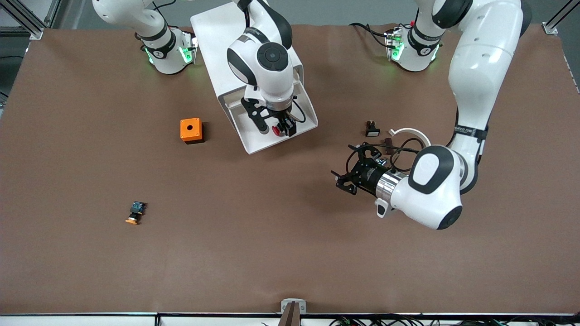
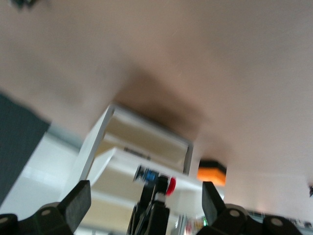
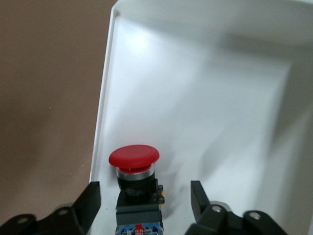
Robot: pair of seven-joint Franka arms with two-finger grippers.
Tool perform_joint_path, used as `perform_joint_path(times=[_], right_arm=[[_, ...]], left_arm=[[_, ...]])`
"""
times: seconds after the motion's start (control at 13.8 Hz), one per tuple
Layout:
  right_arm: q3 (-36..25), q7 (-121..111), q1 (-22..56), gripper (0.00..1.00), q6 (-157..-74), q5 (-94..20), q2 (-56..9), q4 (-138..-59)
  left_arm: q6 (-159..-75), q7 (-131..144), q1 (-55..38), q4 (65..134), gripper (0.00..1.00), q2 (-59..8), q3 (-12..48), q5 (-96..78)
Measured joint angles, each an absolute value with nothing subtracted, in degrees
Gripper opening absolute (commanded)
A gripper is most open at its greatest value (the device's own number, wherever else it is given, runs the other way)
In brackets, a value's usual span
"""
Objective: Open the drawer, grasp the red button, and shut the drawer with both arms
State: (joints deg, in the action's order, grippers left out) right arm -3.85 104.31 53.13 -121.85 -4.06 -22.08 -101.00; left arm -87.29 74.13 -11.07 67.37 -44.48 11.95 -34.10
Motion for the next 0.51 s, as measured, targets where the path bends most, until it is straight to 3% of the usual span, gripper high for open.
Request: perform_joint_path(times=[0.22, 0.51], right_arm=[[-3.86, 104.30, 53.56, 0.03, -121.86, -4.12, -22.09, -100.93], [-3.92, 103.47, 54.15, 0.00, -121.58, -4.13, -22.12, -100.21]], left_arm=[[-97.14, 73.40, -15.53, 67.65, 1.00, -40.94, 12.07, -23.24], [-105.11, 73.22, -20.58, 68.56, 1.00, -40.21, 12.23, -10.44]])
